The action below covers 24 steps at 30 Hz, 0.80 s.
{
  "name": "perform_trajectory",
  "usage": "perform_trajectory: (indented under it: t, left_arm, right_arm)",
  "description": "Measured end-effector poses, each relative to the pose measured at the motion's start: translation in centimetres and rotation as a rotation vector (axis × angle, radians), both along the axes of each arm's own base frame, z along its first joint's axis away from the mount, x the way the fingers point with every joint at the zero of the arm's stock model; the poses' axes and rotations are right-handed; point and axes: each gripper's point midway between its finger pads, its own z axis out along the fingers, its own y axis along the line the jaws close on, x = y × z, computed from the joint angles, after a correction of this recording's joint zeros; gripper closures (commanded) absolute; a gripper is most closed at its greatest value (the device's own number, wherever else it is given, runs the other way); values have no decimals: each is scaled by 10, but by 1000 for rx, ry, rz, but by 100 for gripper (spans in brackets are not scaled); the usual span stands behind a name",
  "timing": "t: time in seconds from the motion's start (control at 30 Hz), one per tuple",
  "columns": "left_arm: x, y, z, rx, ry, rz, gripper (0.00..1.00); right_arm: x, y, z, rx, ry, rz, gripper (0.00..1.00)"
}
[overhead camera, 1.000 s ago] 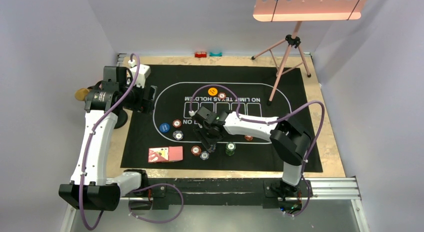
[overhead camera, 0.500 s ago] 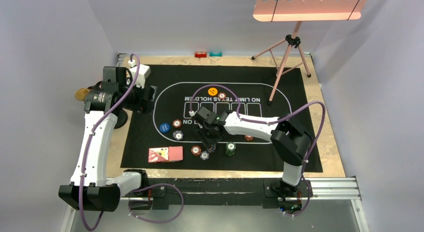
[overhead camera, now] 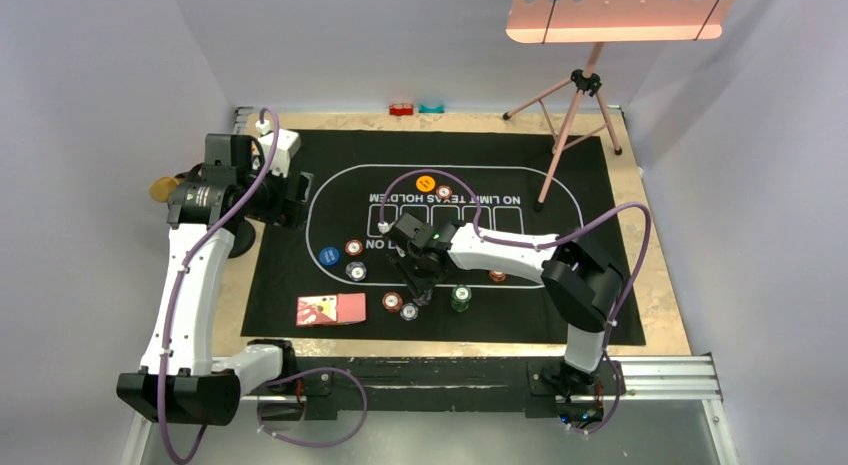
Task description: Distribute texas hold em gaming equipment
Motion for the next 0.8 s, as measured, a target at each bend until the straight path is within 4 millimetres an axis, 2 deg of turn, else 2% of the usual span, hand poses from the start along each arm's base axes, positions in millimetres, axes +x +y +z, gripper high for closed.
perform_trajectory:
  t: [0.1, 0.13, 0.3, 0.4, 0.5, 0.63, 0.7, 0.8]
  left_arm:
    - [0, 0, 0, 0, -1, 0, 0]
    - [0, 0, 0, 0, -1, 0, 0]
    - [0, 0, 1, 5, -4, -5, 0]
    - [-1, 0, 2, 5, -7, -5, 0]
    - [-1, 0, 2, 5, -11, -5, 0]
    - [-1, 0, 3, 4, -11, -5, 0]
    - [-1, 0, 3, 4, -11, -5, 0]
    - [-1, 0, 3, 4, -11, -5, 0]
  right_arm:
    - [-1, 1, 0, 4, 5, 0, 98]
    - [0, 0, 0, 5, 6, -1, 100]
    - [5, -3, 1, 17, 21, -25, 100]
    - [20, -8, 7, 30, 15, -66, 100]
    - [47, -15, 22, 58, -8, -131, 100]
    - [99, -27, 54, 113, -86, -243, 100]
    - [130, -40, 71, 136, -141, -313, 100]
    - [172, -64, 87, 144, -215, -422, 100]
